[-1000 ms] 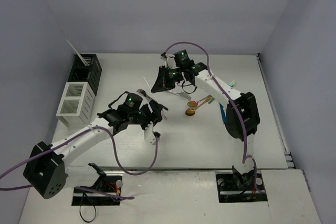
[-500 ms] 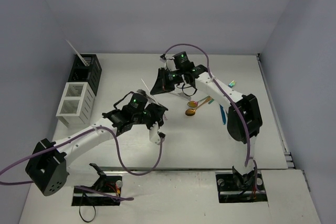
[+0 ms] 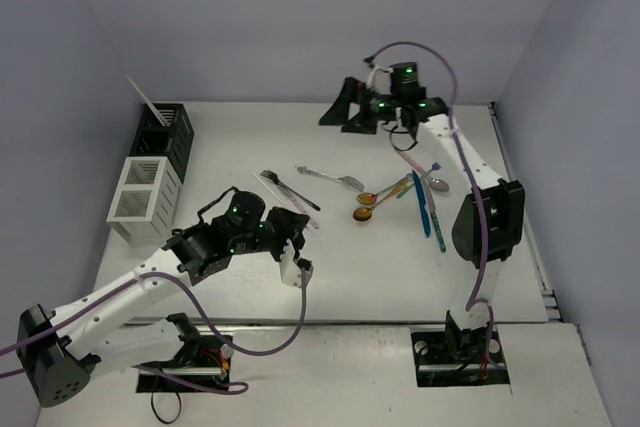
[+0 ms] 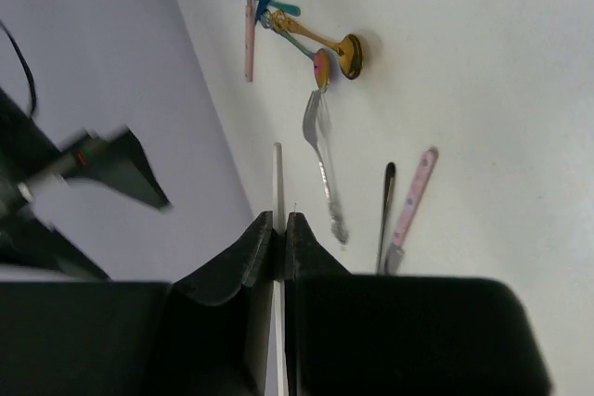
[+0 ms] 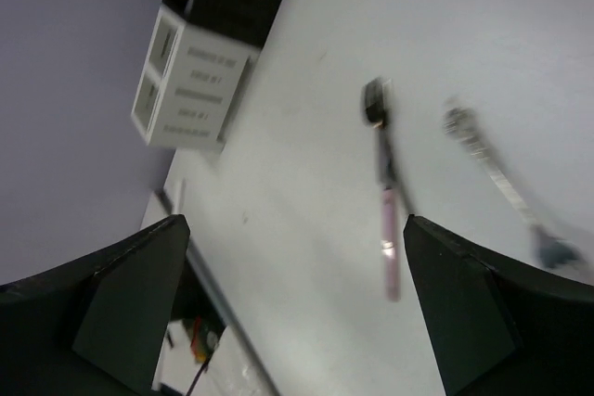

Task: Sort the eating utensils into containers

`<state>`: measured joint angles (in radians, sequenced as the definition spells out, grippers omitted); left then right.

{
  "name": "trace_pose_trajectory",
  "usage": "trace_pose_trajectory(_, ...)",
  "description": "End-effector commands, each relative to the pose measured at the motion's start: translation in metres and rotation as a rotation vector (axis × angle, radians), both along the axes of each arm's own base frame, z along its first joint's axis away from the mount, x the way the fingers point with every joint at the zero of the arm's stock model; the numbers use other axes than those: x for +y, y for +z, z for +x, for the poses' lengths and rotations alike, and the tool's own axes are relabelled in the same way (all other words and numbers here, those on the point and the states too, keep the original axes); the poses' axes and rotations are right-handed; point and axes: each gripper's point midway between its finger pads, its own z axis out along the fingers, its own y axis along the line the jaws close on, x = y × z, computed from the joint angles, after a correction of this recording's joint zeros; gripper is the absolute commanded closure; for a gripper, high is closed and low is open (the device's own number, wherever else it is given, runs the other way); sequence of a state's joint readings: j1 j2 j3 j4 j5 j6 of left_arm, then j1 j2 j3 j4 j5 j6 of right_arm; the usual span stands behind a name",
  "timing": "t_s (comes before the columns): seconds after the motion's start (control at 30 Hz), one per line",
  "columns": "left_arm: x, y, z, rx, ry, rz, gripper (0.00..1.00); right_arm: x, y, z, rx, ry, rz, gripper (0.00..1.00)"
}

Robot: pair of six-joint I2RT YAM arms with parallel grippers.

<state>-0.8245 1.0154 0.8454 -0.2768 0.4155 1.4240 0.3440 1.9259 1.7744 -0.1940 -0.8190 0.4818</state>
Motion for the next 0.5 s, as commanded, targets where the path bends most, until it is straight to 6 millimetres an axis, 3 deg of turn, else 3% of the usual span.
trace_pose_trajectory(0.0,0.012,0.055,0.011,0.301,0.306,-0.248,1.00,-0.104,0.066,0.050,-0.248,-0.198,-0.011,0.04)
trace_pose_trajectory(0.1,0.027,0.076,0.030,0.461,0.474,-0.409,1.00,-0.156,0.056,0.058,-0.273,-0.291,-0.099,0.09)
trace_pose_trajectory(0.23,0.059,0.107,0.078,0.590,0.704,-0.639,1.00,-0.223,0.021,0.050,-0.273,-0.427,-0.333,0.22)
trace_pose_trajectory(0.33,0.100,0.127,0.124,0.698,0.882,-0.847,1.00,-0.255,0.000,0.031,-0.284,-0.445,-0.541,0.31)
trace_pose_trajectory(0.37,0.111,0.131,0.138,0.716,0.909,-0.890,1.00,-0.262,0.002,0.024,-0.317,-0.434,-0.593,0.34)
trace_pose_trajectory(0.4,0.131,0.136,0.150,0.705,0.955,-0.944,1.00,-0.265,-0.010,0.018,-0.289,-0.436,-0.619,0.34)
trace_pose_trajectory(0.47,0.170,0.140,0.186,0.681,1.032,-1.046,1.00,-0.275,-0.014,0.000,-0.304,-0.421,-0.694,0.40)
